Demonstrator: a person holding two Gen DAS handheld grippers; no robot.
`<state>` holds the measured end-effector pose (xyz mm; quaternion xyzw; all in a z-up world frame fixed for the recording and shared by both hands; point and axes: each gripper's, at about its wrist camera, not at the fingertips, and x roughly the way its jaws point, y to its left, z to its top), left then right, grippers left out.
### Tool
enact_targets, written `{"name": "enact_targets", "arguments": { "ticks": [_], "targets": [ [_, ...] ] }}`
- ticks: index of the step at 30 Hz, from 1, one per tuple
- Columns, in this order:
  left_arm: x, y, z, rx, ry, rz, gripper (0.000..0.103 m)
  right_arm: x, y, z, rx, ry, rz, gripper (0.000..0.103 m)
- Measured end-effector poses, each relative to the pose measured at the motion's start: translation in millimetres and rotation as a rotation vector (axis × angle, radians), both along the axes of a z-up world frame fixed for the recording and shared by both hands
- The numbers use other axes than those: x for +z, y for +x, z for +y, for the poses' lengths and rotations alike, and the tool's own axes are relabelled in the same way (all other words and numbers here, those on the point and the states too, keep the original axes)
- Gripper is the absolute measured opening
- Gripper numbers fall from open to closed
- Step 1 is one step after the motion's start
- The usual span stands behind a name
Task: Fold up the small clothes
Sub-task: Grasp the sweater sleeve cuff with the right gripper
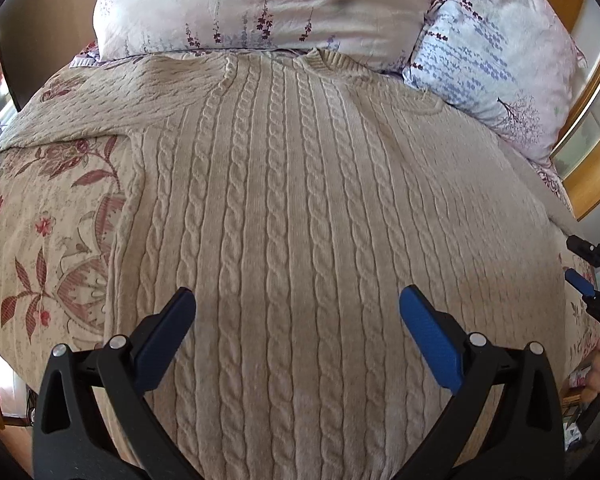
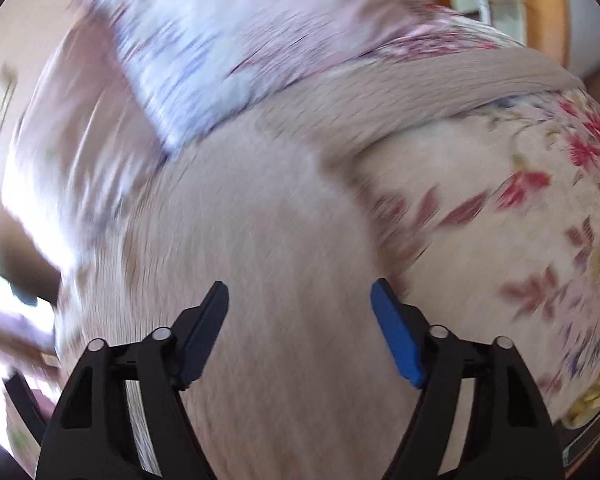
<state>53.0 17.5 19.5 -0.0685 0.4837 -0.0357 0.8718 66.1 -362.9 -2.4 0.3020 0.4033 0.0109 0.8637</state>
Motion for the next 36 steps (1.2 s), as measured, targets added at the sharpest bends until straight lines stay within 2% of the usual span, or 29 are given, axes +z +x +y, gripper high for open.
{"name": "enact_targets", "arguments": {
  "ticks": [3, 7, 10, 13, 24, 26, 27, 31, 36],
  "targets": [
    [4.8, 17.3, -6.6, -0.020, -0.005, -0.009, 0.101, -5.7, 16.8, -64.3, -0.162, 0.123, -0.018, 0.063],
    [8.1, 36.8, -16.4, -0.040, -0.012, -0.005, 0.101, -24.6, 27.7, -135.4, -0.372, 0.278, -0.017, 0.062],
    [7.7, 49.4, -20.9, -0.044, -0.032, 0.001, 0.101, -34.2, 31.9, -162.8, -0.452, 0.324, -0.017, 0.059],
    [7.7, 57.1, -22.0, -0.036, -0.051, -0.015, 0.101, -38.1, 33.9, -176.0, -0.483, 0.357, -0.035, 0.052],
    [3.0, 83.8, -17.5, -0.005, -0.068, 0.014, 0.101, -39.6, 52.4, -200.1, -0.555, 0.309, -0.045, 0.029],
    [2.8, 86.7, -14.1, 0.004, -0.084, 0.016, 0.101, -40.0, 56.8, -199.0, -0.552, 0.273, -0.037, 0.015],
    [2.5, 88.2, -11.8, 0.010, -0.094, 0.017, 0.101, -40.8, 61.2, -199.0, -0.549, 0.261, -0.035, 0.011],
    [5.6, 90.3, -5.4, 0.018, -0.115, -0.004, 0.101, -29.6, 60.7, -194.6, -0.526, 0.209, -0.085, 0.010],
    [11.6, 93.6, -0.6, 0.016, -0.124, -0.035, 0.101, 7.6, 63.8, -178.5, -0.442, 0.168, -0.206, 0.010]
  ]
}}
